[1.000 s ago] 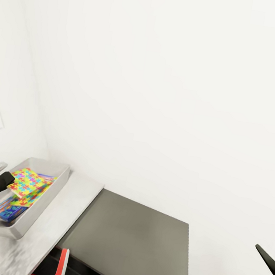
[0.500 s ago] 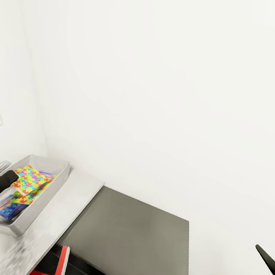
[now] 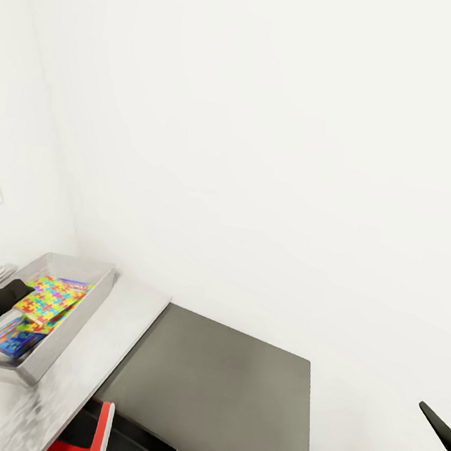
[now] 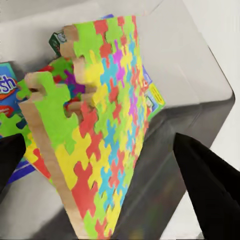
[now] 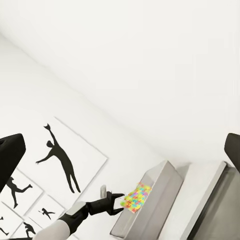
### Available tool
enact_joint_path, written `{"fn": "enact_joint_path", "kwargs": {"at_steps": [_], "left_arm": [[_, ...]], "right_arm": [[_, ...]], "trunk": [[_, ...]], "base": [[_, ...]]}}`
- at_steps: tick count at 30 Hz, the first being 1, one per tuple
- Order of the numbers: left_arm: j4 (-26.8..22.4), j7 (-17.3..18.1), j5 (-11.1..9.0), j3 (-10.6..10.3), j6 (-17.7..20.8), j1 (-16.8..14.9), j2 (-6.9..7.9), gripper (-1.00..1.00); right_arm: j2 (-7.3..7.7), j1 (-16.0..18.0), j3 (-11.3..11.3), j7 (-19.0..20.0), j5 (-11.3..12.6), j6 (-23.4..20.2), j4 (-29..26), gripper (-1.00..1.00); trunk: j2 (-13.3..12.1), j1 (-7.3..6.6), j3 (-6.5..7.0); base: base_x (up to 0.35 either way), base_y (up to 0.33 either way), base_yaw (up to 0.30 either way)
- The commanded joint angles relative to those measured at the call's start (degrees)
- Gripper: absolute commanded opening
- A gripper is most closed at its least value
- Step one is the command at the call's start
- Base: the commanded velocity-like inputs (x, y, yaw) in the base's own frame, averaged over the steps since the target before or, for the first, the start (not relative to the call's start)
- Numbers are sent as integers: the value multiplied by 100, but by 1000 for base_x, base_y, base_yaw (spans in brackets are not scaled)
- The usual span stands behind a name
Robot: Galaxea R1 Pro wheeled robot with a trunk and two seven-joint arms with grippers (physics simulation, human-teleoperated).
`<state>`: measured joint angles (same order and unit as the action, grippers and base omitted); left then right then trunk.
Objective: Put all the toys in the child's room - the three board games (two on the bed and one on the table), the two jigsaw puzzles on the table, and the tennis ball on the table - inside the toy box on the table in the child's room.
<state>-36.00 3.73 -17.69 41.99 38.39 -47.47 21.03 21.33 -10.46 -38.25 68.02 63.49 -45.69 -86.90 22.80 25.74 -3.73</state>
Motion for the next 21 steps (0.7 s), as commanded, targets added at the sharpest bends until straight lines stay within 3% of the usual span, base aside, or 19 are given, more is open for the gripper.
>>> {"fn": "enact_joint_path", "kwargs": {"at_steps": [1,13,18,21], "left_arm": [[-4,31,7,29,35,-8,-3,100],[-13,98,-10,52,111,-6,41,100],[-27,320,-410,55,781,-3,231,100],[-30,706,-817,46,1545,1,495,100]], "right_arm": [[2,0,1,-8,32,-37,-3,100],[2,0,1,1,32,-37,-2,100],[1,0,1,8,32,-37,-2,100],[1,0,1,10,32,-37,-2,100]], "trunk": [[12,4,-12],[12,4,-12],[12,4,-5],[12,4,15]], "base": [[0,0,0],[0,0,0],[0,0,-18],[0,0,-84]]}}
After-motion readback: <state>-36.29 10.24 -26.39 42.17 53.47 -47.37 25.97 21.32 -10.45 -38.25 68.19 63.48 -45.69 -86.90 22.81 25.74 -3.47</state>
